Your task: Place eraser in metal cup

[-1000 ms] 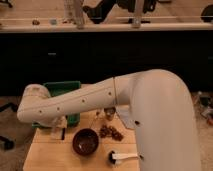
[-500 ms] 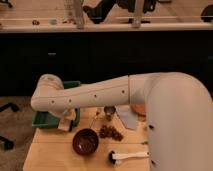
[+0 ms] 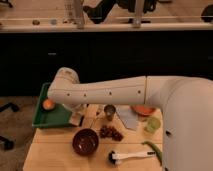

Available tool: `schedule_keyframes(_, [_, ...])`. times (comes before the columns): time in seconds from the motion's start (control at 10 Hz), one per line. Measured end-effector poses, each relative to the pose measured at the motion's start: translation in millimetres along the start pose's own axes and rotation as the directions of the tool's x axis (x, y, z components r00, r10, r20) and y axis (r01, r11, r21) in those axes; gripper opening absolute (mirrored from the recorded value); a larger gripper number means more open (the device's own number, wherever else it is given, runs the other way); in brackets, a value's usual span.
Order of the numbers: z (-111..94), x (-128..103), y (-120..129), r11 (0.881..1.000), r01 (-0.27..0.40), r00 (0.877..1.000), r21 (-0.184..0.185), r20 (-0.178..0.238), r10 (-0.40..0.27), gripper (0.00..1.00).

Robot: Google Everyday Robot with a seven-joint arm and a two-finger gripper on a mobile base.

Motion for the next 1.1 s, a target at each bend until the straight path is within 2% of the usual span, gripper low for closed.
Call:
schedule_keyframes(0.4, [-6, 21, 15, 0.998, -0.059, 0.998, -0.010, 0.001, 0.059, 0.00])
schedule_keyframes(0.8, [3, 38, 24, 0.995, -0.098, 0.995, -0.018, 0.024, 0.098, 0.00])
schedule_keyframes(1.1, [6, 40, 26, 0.995, -0.102, 0.994, -0.015, 0.028, 0.103, 0.00])
